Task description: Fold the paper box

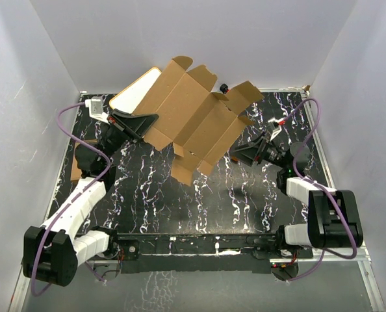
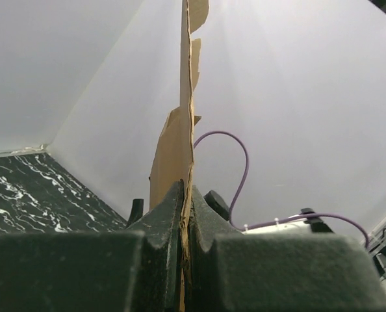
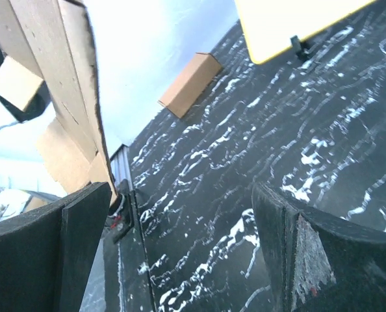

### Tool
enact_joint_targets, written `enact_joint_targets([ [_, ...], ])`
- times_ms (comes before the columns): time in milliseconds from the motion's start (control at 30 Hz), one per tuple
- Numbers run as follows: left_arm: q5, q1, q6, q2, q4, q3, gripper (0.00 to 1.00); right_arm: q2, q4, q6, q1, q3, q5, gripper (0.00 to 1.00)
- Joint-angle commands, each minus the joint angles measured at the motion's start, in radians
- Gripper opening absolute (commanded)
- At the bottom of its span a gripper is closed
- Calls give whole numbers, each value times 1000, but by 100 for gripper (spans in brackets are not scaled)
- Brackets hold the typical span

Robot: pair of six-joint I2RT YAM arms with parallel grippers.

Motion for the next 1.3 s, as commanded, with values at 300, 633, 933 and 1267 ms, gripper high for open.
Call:
enact_joint_targets([
  [300,-76,6,-79,-48,117,-30,0,-14,449,276,140,64,147,74],
  [633,-76,6,-110,-29,151,-40,0,8,235,187,140,123,180,47],
  [933,-83,6,-123,-15,172,-74,0,41,235,173,139,147,170,22],
  [1267,-127,4,82,-59,-64,-154,0,-4,-184,-92,109,216,130,8],
])
